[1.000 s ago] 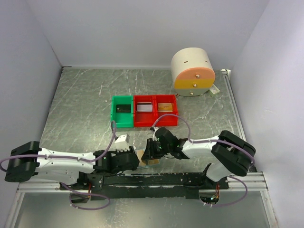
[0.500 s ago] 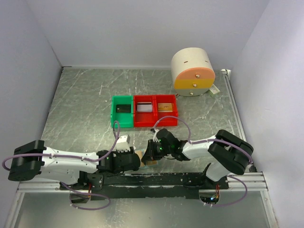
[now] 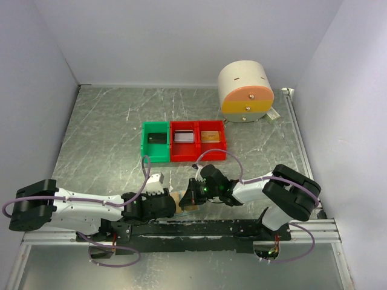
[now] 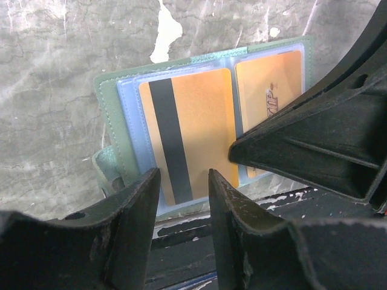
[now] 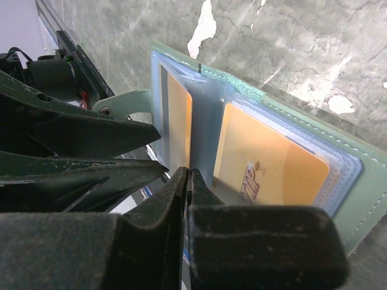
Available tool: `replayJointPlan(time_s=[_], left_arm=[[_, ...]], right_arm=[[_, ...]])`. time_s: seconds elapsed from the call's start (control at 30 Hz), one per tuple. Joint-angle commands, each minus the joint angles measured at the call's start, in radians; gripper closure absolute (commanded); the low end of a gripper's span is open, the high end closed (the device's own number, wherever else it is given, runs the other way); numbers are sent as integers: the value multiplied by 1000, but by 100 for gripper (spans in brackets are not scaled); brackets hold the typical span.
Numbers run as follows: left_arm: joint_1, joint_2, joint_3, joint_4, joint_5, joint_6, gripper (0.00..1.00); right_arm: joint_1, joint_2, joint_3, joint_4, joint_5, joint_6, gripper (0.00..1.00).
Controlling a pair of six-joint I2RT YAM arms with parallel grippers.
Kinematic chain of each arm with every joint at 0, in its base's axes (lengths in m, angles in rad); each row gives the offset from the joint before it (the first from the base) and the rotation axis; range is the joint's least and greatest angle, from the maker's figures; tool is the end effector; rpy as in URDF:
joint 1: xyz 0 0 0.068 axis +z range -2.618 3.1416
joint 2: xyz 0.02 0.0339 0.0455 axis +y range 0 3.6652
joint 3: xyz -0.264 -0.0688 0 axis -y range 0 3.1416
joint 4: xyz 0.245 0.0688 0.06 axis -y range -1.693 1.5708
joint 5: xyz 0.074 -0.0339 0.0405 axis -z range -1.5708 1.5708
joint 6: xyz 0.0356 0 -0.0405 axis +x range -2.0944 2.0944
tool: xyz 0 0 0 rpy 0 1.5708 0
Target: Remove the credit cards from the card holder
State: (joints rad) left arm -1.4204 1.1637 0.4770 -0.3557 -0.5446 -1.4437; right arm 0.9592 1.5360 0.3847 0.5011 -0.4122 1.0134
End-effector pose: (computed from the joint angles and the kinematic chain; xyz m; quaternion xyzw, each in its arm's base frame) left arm 0.0475 -0.1907 0.1568 -0.0811 0.9289 -0.2132 0.2919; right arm 0.1320 0.2131 0.1135 -0.0671 0.8791 0.4638 0.0870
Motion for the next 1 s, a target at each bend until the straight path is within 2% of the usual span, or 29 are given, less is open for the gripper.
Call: replayJointPlan(time_s=[0.0,0.13,0.23,0.4,0.53,0.67,0.8,0.97], left_arm=[[8,21,-10,36,9,7,52],[8,30,3,-1,0,-11,52],[9,26,14,-33,-10,-19,44],[27,-4,38,-98,-19,-2,15],[73,-40,28,-85,15,59,1],[124,-48,17,-118,64,53,0],[133,-67,13,-177,37,17,1],[140,-119,-50,-43,77,82,3]], right_arm=[[-4,2,-9,29,-3,9,99],[-7,-1,-27,56,4,27,97],[-6,7,-29,59,2,27,96],[-7,17,-24,53,3,22,96],[-6,28,-15,54,1,20,96],[-7,38,-10,55,1,21,96],[-7,44,-6,55,3,23,96],[-6,42,-7,52,4,26,97]])
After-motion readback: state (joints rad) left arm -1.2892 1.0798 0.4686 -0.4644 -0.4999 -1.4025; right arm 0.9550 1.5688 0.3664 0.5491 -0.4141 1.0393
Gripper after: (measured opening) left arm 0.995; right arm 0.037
